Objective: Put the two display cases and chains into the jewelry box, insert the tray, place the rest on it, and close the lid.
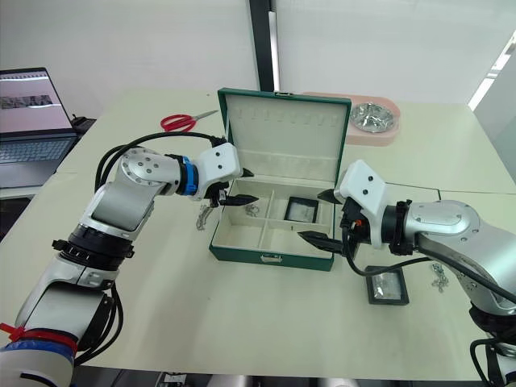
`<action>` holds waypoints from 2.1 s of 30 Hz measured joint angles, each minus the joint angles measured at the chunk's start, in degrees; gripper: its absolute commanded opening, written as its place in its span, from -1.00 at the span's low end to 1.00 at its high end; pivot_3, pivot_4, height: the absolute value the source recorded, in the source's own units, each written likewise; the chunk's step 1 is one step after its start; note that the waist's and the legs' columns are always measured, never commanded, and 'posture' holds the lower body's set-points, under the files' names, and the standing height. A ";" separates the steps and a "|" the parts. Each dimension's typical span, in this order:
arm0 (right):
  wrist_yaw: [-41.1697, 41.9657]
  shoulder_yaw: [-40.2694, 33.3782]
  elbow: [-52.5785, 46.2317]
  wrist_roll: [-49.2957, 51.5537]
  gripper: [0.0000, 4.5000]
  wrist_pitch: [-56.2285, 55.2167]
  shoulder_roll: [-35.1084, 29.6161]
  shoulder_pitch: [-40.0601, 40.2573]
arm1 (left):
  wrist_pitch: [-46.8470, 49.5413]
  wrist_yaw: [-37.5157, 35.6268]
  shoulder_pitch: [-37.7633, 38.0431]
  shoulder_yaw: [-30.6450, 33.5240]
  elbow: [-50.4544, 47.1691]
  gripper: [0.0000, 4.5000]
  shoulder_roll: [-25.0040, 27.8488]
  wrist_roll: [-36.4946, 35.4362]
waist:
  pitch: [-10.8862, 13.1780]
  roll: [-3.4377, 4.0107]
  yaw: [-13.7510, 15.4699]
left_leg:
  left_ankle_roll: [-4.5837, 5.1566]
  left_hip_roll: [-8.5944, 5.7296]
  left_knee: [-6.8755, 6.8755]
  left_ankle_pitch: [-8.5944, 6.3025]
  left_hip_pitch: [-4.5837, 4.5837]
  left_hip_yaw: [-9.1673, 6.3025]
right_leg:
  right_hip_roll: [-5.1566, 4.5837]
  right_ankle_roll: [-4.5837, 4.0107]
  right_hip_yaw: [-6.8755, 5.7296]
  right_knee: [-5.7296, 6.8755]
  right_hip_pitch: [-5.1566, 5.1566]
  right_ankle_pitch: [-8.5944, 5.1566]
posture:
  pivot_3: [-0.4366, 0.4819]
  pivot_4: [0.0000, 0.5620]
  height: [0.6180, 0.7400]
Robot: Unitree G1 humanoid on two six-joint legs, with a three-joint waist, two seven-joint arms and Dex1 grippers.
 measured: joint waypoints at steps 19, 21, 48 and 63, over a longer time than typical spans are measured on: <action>5.26 -25.32 -0.21 -3.71 1.00 -9.27 -3.68 20.32 | 14.48 5.69 13.69 31.34 -14.49 0.98 3.89 -22.26 | -0.01 0.00 0.21 | -0.02 0.00 0.04 0.02 -0.03 -0.05 | 0.00 0.01 -0.04 -0.02 0.04 0.00 | -0.05 -0.47 1.00; 7.52 -31.46 1.54 -5.60 1.00 -11.68 -3.90 26.23 | 13.19 7.64 18.91 35.23 -12.36 0.98 5.45 -21.99 | -0.01 0.00 0.39 | -0.02 -0.01 0.03 0.01 0.02 -0.05 | -0.01 0.01 -0.04 -0.01 0.07 0.00 | -0.05 -0.47 1.00; 26.64 -51.08 17.18 -20.65 1.00 -33.80 1.06 65.03 | -1.15 8.86 58.64 47.37 -4.30 0.98 6.27 -22.89 | -0.07 0.06 -0.15 | 0.20 0.08 -0.27 -0.14 0.74 0.21 | -0.06 -0.01 0.23 -0.03 0.45 -0.02 | -0.05 -0.47 1.00; 25.38 -43.17 6.89 -12.72 1.00 -27.14 -7.71 48.17 | 5.20 15.34 59.85 47.18 -15.80 0.98 3.07 -26.09 | -0.15 0.19 -0.43 | 0.19 0.09 -0.25 -0.13 0.77 0.20 | -0.03 0.00 0.22 0.01 0.46 -0.02 | -0.05 -0.47 1.00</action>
